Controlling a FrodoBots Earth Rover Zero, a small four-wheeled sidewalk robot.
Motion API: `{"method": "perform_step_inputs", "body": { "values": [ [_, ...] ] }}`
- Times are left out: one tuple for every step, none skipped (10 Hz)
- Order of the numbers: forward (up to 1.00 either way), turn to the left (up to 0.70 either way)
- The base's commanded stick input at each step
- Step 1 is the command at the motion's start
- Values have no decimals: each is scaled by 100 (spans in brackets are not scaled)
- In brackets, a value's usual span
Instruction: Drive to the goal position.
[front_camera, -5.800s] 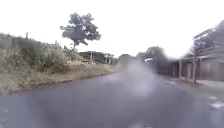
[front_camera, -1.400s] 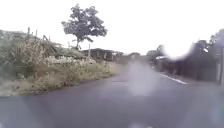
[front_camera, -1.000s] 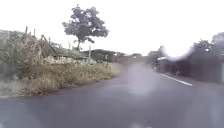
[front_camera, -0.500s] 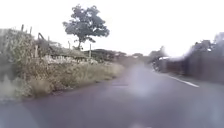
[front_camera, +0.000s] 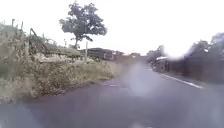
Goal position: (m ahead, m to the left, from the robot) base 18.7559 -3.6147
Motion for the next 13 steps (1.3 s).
{"method": "perform_step_inputs", "body": {
  "values": [
    [70,-35],
    [70,-35],
    [70,-35],
    [70,-22],
    [70,0],
    [70,0],
    [70,0],
    [70,0],
    [70,0],
    [70,0],
    [70,0],
    [70,0],
    [70,0]
  ]
}}
